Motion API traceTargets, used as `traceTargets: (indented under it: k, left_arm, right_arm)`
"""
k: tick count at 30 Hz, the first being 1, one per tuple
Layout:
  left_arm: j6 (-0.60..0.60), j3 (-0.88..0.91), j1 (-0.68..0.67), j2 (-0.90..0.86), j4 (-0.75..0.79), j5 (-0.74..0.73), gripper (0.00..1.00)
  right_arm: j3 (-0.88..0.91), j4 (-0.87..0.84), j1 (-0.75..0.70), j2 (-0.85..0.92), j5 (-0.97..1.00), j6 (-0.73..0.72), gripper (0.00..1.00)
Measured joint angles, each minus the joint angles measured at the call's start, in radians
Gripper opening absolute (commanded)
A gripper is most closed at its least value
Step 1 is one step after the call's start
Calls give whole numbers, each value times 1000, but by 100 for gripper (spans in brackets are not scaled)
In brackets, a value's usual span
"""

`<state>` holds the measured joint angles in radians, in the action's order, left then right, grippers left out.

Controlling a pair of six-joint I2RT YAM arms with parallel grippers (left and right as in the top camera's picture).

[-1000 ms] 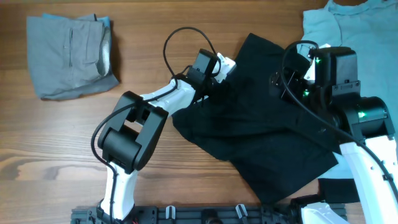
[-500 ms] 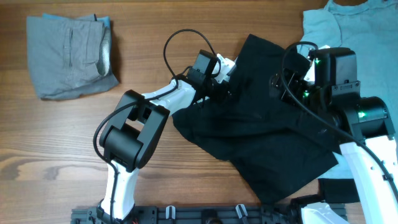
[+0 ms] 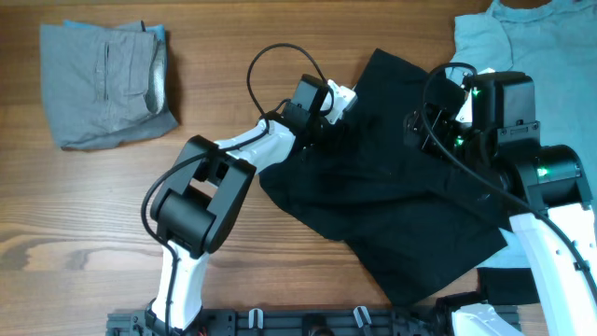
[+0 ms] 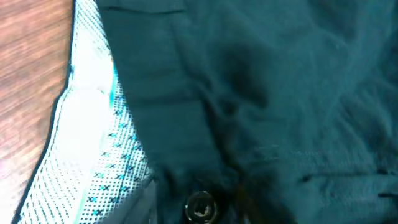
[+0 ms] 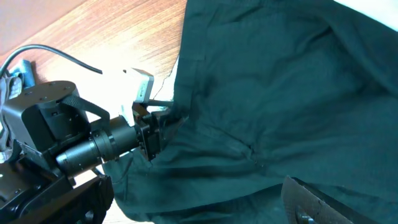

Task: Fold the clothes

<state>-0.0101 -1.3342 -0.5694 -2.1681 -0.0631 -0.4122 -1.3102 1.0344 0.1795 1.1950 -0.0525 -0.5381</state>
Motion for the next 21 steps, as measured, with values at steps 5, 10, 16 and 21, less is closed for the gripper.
traceTargets:
  k: [5, 10, 16, 21]
  left_arm:
    - [24, -1, 0, -7, 4, 6, 4]
    - [64, -8, 9, -5, -10, 6, 4]
    - [123, -26, 89, 60, -20, 2, 4]
    - [131, -49, 226, 140, -17, 22, 90]
  right_arm:
    - [0, 6, 0, 0, 0, 0, 91]
    - [0, 11, 0, 0, 0, 0, 92]
    - [0, 13, 0, 0, 0, 0, 92]
    - [0, 13, 0, 0, 0, 0, 92]
